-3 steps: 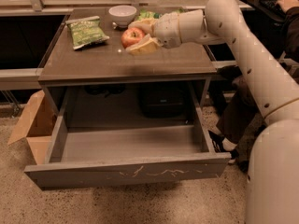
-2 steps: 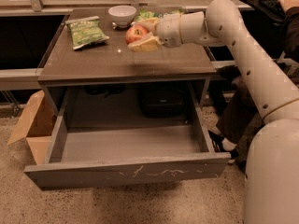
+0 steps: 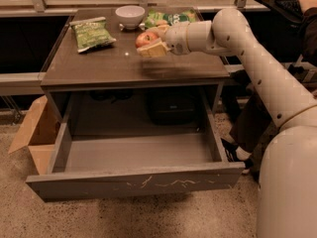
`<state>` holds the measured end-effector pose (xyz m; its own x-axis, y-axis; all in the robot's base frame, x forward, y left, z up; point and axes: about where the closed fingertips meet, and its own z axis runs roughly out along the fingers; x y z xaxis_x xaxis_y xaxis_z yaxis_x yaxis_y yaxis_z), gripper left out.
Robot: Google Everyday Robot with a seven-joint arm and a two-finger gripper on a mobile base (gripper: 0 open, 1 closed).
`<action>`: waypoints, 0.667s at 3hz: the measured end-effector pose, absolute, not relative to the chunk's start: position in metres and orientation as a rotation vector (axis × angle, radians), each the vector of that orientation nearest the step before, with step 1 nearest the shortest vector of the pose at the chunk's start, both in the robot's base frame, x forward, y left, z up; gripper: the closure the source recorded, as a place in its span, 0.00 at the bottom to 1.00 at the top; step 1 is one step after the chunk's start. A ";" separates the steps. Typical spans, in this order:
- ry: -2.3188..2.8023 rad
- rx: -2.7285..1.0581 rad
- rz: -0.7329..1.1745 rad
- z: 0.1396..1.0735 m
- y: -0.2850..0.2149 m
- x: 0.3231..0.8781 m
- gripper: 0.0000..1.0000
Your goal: Pick apple from top drawer and place on counter
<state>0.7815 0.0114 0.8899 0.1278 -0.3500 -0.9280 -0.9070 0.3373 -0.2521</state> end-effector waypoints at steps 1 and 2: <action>1.502 -1.227 0.594 0.881 0.010 0.786 1.00; 1.551 -1.244 0.587 0.874 0.009 0.790 1.00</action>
Offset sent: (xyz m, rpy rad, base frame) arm 0.0135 -0.0120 -0.0206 -0.1156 0.1067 -0.0477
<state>0.7898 0.0088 0.8738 0.0516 -0.4171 -0.9074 -0.9134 0.3477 -0.2118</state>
